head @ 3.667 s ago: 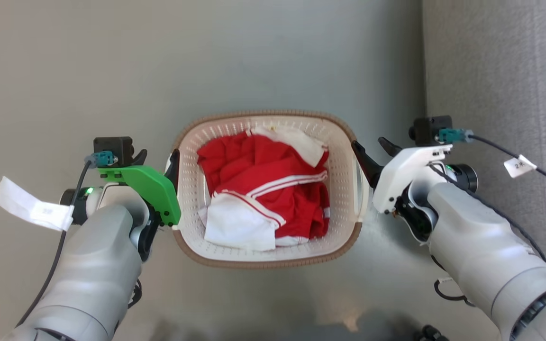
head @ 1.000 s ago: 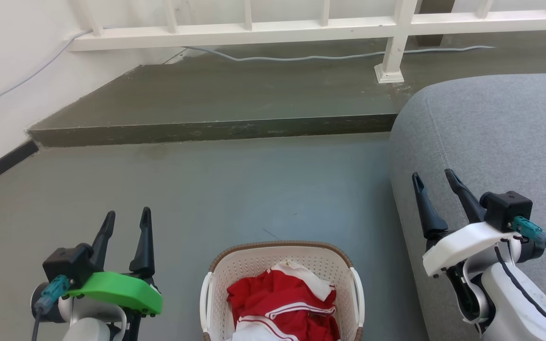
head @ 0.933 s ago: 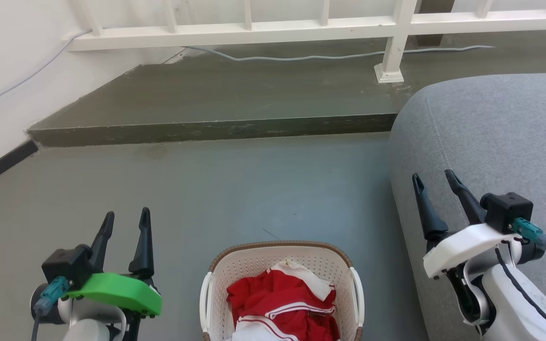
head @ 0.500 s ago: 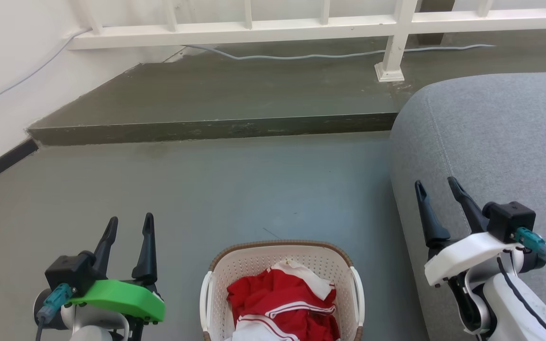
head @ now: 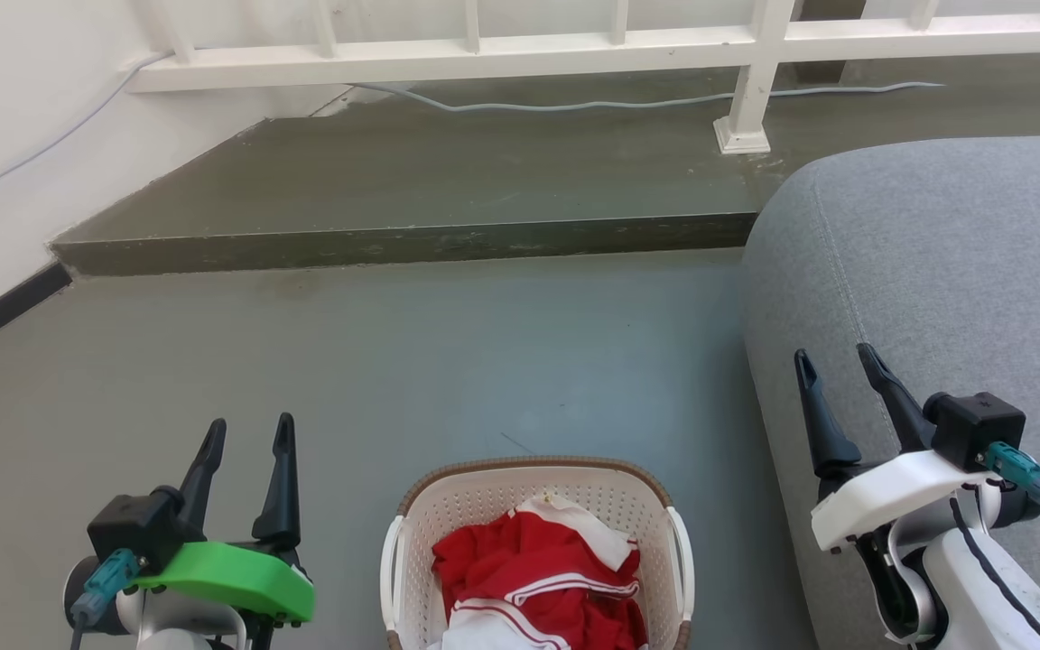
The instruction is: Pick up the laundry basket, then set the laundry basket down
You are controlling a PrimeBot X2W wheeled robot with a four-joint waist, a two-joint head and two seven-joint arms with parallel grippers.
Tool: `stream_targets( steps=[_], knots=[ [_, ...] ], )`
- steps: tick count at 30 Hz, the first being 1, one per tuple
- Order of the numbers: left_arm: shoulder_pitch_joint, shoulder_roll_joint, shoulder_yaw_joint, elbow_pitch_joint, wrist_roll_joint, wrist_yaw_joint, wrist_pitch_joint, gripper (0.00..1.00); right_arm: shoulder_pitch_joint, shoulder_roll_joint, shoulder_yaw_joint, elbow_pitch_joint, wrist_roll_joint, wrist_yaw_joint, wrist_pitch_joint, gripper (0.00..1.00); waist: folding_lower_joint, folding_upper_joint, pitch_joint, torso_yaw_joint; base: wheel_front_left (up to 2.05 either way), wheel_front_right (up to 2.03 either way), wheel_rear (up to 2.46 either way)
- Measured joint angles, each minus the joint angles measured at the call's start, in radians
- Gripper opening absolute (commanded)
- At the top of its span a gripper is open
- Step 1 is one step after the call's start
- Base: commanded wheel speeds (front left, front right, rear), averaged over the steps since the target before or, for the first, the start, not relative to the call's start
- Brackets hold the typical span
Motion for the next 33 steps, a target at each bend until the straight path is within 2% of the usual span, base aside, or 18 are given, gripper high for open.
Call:
stream_targets(
  steps=[22, 23, 33],
  knots=[
    [0.000, -0.016, 0.015, 0.000, 0.017, -0.017, 0.000, 1.00, 0.007, 0.024, -0.032, -0.002, -0.027, 0.031, 0.000, 1.00, 0.0000, 0.0000, 0.002, -0.002, 0.00, 0.00, 0.00],
    [0.000, -0.016, 0.014, 0.000, 0.016, -0.019, 0.000, 0.00, 0.009, 0.025, -0.033, -0.002, -0.031, 0.031, 0.000, 0.00, 0.0000, 0.0000, 0.002, -0.002, 0.00, 0.00, 0.00],
    [0.021, -0.026, 0.006, 0.059, -0.015, -0.020, 0.015, 0.00, 0.064, 0.057, -0.034, 0.046, -0.001, 0.032, 0.006, 0.00, 0.0000, 0.0000, 0.002, -0.001, 0.00, 0.00, 0.00]
  ],
)
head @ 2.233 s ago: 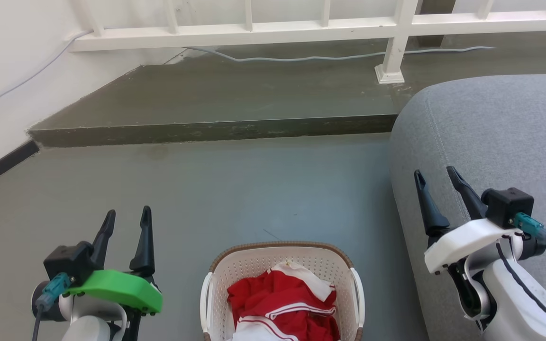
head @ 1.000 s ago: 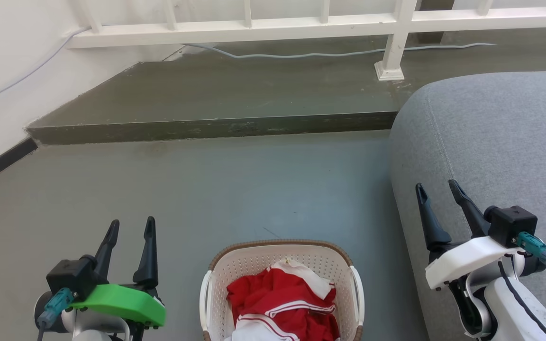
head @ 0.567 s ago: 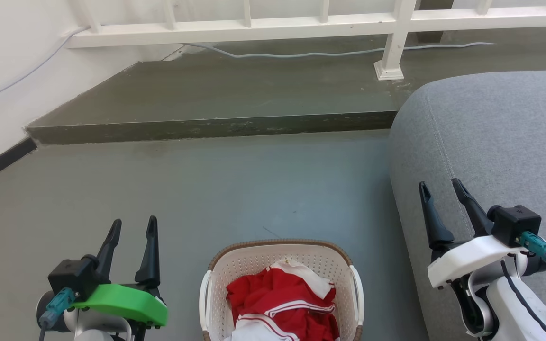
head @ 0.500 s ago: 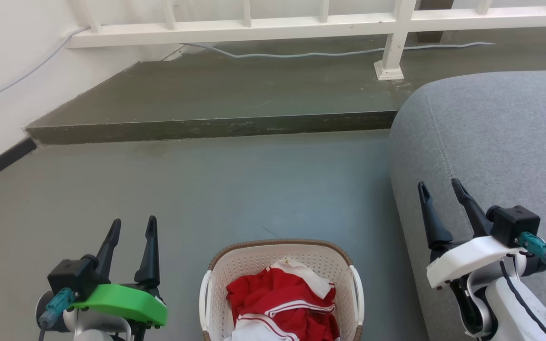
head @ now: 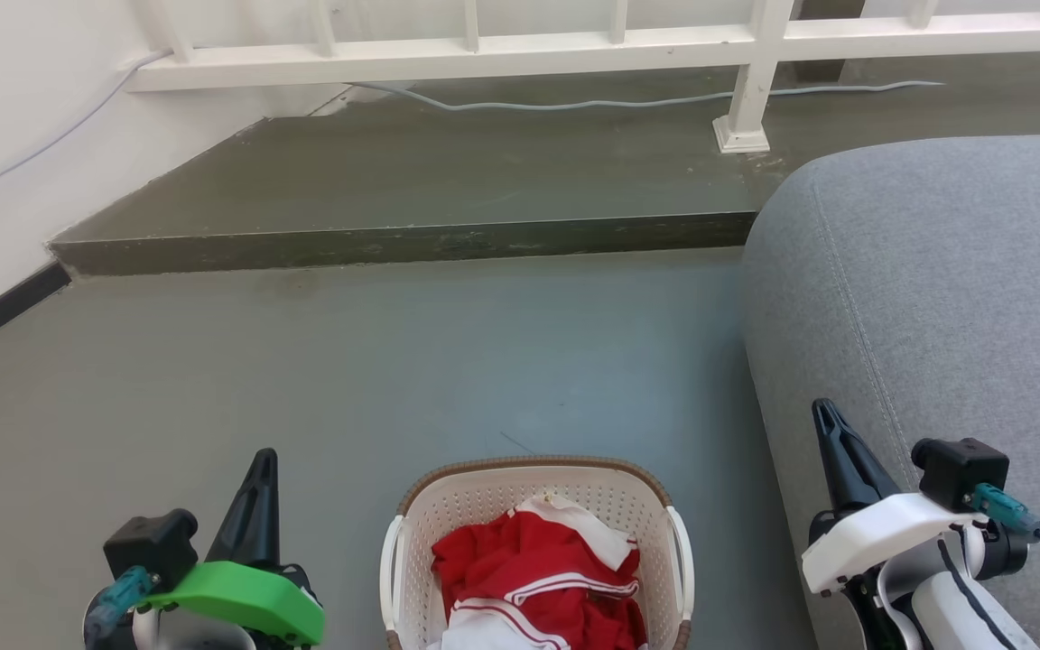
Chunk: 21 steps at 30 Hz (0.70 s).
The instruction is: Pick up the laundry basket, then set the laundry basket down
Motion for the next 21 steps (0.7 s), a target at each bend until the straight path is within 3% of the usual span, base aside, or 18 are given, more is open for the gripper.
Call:
stream_targets(
  steps=[21],
  knots=[
    [-0.001, -0.001, 0.057, 0.004, -0.260, -0.005, 0.079, 0.00, -0.001, 0.023, -0.087, -0.005, 0.268, 0.029, 0.072, 0.00, 0.0000, 0.0000, -0.003, 0.007, 0.00, 0.00, 0.00]
  ],
)
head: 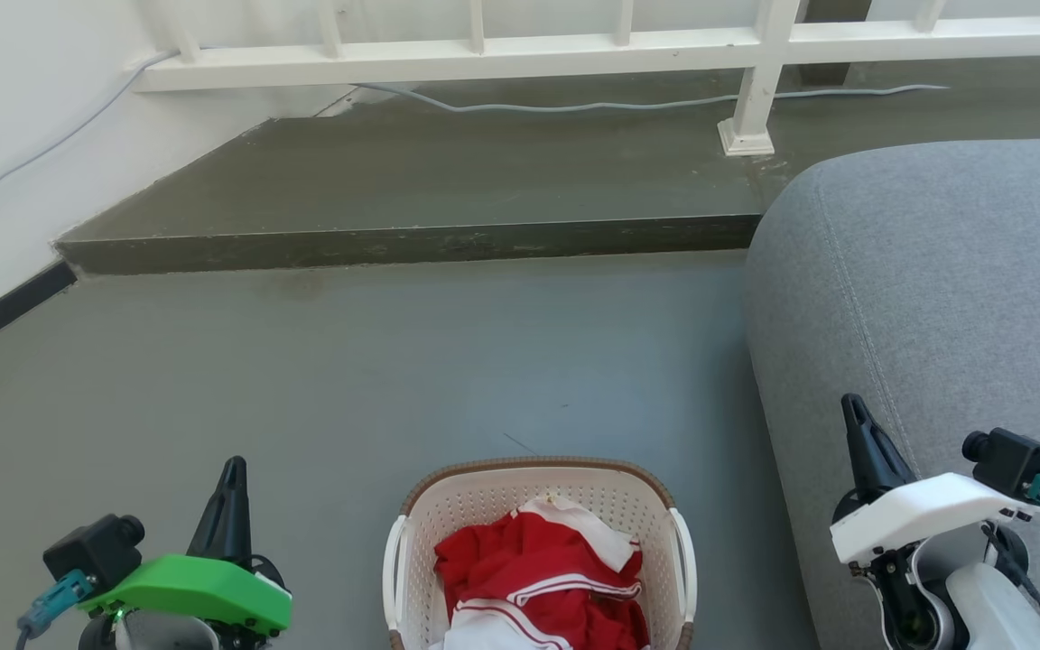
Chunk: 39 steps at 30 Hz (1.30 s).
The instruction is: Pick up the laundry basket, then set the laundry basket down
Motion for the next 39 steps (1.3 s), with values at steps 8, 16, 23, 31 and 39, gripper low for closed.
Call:
stream_targets(
  steps=[8, 16, 23, 31, 39],
  knots=[
    [0.000, 0.000, 0.015, 0.000, -0.097, 0.000, 0.032, 0.00, -0.002, 0.012, -0.033, -0.001, 0.094, 0.012, 0.030, 0.00, 0.0000, 0.0000, -0.001, 0.003, 0.00, 0.00, 0.00],
    [-0.001, -0.001, 0.036, 0.000, -0.174, -0.001, 0.053, 0.00, -0.002, 0.016, -0.062, -0.001, 0.178, 0.024, 0.053, 0.00, 0.0000, 0.0000, -0.002, 0.005, 0.00, 0.00, 0.00],
    [-0.002, -0.001, 0.049, 0.000, -0.255, -0.002, 0.083, 0.00, -0.003, 0.023, -0.091, -0.001, 0.259, 0.033, 0.080, 0.00, 0.0000, 0.0000, -0.003, 0.007, 0.00, 0.00, 0.00],
    [-0.003, -0.001, 0.072, 0.000, -0.360, -0.009, 0.109, 0.00, -0.004, 0.039, -0.131, -0.001, 0.368, 0.045, 0.111, 0.00, 0.0000, 0.0000, -0.004, 0.010, 0.00, 0.00, 0.00],
    [-0.006, -0.002, 0.094, 0.000, -0.451, -0.010, 0.140, 0.00, -0.005, 0.045, -0.164, -0.001, 0.462, 0.060, 0.139, 0.00, 0.0000, 0.0000, -0.005, 0.012, 0.00, 0.00, 0.00]
  ],
)
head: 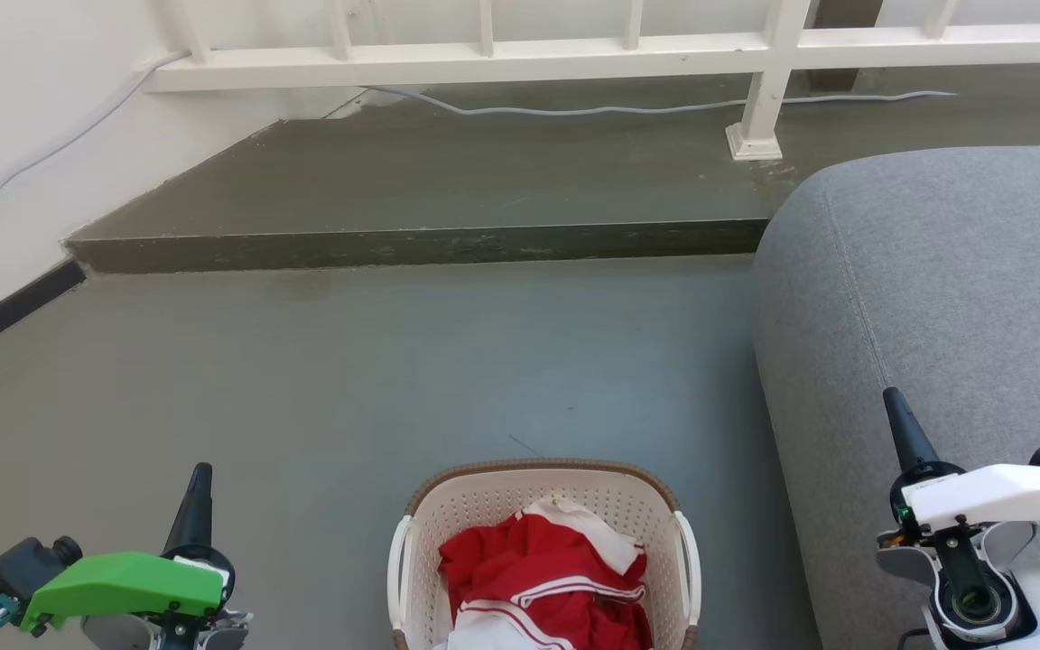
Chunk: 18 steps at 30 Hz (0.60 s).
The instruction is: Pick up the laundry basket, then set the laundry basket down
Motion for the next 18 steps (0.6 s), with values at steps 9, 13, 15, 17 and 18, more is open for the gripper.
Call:
stream_targets(
  steps=[9, 13, 15, 17, 18],
  knots=[
    [-0.009, 0.000, 0.016, 0.000, -0.104, -0.001, 0.027, 0.00, -0.005, 0.005, -0.038, 0.000, 0.104, 0.011, 0.030, 0.00, 0.0000, 0.0000, -0.001, 0.003, 0.00, 0.00, 0.00],
    [-0.017, 0.000, 0.029, -0.001, -0.153, -0.003, 0.041, 0.00, -0.009, 0.012, -0.051, 0.000, 0.152, 0.017, 0.043, 0.00, 0.0000, 0.0000, -0.002, 0.004, 0.00, 0.00, 0.00],
    [-0.017, 0.000, 0.036, -0.001, -0.174, -0.003, 0.048, 0.00, -0.012, 0.017, -0.062, 0.000, 0.174, 0.021, 0.049, 0.00, 0.0000, 0.0000, -0.002, 0.004, 0.00, 0.00, 0.00],
    [-0.017, -0.001, 0.039, -0.001, -0.197, -0.003, 0.057, 0.00, -0.016, 0.021, -0.070, 0.000, 0.201, 0.025, 0.055, 0.00, 0.0000, 0.0000, -0.002, 0.005, 0.00, 0.00, 0.00],
    [-0.017, -0.001, 0.040, -0.001, -0.212, -0.005, 0.061, 0.00, -0.018, 0.022, -0.074, 0.000, 0.211, 0.026, 0.059, 0.00, 0.0000, 0.0000, -0.002, 0.005, 0.00, 0.00, 0.00]
  ],
)
